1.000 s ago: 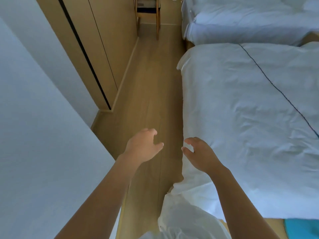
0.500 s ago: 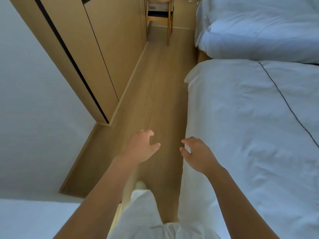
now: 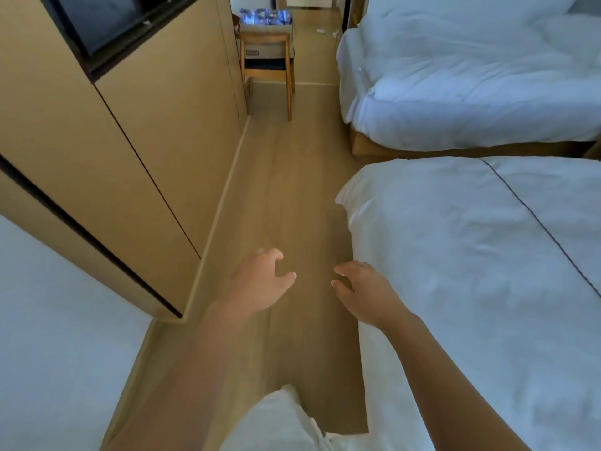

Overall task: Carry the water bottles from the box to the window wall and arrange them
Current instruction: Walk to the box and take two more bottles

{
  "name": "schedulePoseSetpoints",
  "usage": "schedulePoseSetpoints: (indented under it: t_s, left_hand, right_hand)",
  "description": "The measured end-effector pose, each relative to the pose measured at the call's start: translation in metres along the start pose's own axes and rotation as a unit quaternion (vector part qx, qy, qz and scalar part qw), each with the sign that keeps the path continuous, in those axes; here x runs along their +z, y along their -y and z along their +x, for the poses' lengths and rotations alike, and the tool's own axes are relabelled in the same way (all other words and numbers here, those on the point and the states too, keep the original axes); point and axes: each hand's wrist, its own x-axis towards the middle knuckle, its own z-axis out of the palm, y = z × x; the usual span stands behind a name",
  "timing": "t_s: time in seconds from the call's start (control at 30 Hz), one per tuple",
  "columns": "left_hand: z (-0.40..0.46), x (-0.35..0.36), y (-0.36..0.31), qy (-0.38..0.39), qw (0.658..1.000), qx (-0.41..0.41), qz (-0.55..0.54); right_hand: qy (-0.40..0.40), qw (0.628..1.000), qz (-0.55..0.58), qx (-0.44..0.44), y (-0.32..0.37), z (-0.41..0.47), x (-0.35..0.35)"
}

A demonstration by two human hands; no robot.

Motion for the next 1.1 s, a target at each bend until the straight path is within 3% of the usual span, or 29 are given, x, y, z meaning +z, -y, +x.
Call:
schedulePoseSetpoints:
  t_s: [0.53,0.8,1.1]
  left_hand:
    - [0.258,-0.089,-0.004,-0.005,1.000,0.009,0.010]
    - [0.428,-0.146,-0.042,-0.035,0.999,-0.016,0.019]
    - [0.579,-0.193,-0.053,-0.049,0.998,-0.045,0.011]
  right_hand:
    - [0.015,1.000,0.005,0.022,0.004,0.260,-0.054]
    - [-0.011,1.000,0.016,-0.022,-0.021,0.448,-0.116]
    - [0.024,0.998,-0.019,-0.058,-0.028,0.613,-0.151]
